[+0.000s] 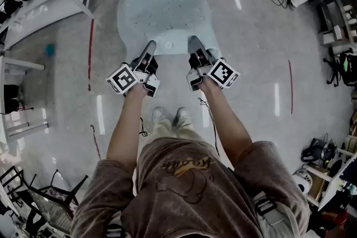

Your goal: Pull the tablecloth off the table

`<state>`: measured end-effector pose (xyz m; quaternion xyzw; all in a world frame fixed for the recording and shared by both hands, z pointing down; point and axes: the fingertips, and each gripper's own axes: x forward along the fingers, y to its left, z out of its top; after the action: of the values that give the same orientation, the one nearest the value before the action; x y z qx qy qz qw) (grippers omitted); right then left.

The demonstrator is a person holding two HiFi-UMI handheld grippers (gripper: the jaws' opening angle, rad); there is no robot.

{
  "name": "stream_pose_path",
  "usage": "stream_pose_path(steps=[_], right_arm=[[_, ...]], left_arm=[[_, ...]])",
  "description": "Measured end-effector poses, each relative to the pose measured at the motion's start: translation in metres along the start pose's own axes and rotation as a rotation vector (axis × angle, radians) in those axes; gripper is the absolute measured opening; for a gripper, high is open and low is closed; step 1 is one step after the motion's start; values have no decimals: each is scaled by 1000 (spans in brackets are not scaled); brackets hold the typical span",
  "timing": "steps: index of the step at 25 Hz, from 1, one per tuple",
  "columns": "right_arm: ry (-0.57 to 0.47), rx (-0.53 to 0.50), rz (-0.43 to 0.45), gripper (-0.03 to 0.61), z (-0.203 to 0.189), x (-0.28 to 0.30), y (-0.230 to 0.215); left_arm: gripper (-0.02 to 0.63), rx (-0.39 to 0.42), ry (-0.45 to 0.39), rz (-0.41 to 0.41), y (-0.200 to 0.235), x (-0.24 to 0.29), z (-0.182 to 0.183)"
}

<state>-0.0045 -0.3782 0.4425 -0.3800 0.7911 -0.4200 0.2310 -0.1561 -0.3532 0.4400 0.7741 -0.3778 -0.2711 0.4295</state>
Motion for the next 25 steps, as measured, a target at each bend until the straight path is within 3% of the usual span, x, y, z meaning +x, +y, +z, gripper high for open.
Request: stream_pose_path(steps=[8, 16, 25], right_arm=[[-7, -114, 46, 25, 29, -18, 43], [-11, -142, 96, 26, 35, -44, 72], [9, -180, 142, 28, 45, -87, 86]], left_arm=[[20, 143, 8, -12, -54, -2, 8], [20, 185, 0, -27, -94, -15, 2], [20, 201, -43, -25, -132, -30, -33]])
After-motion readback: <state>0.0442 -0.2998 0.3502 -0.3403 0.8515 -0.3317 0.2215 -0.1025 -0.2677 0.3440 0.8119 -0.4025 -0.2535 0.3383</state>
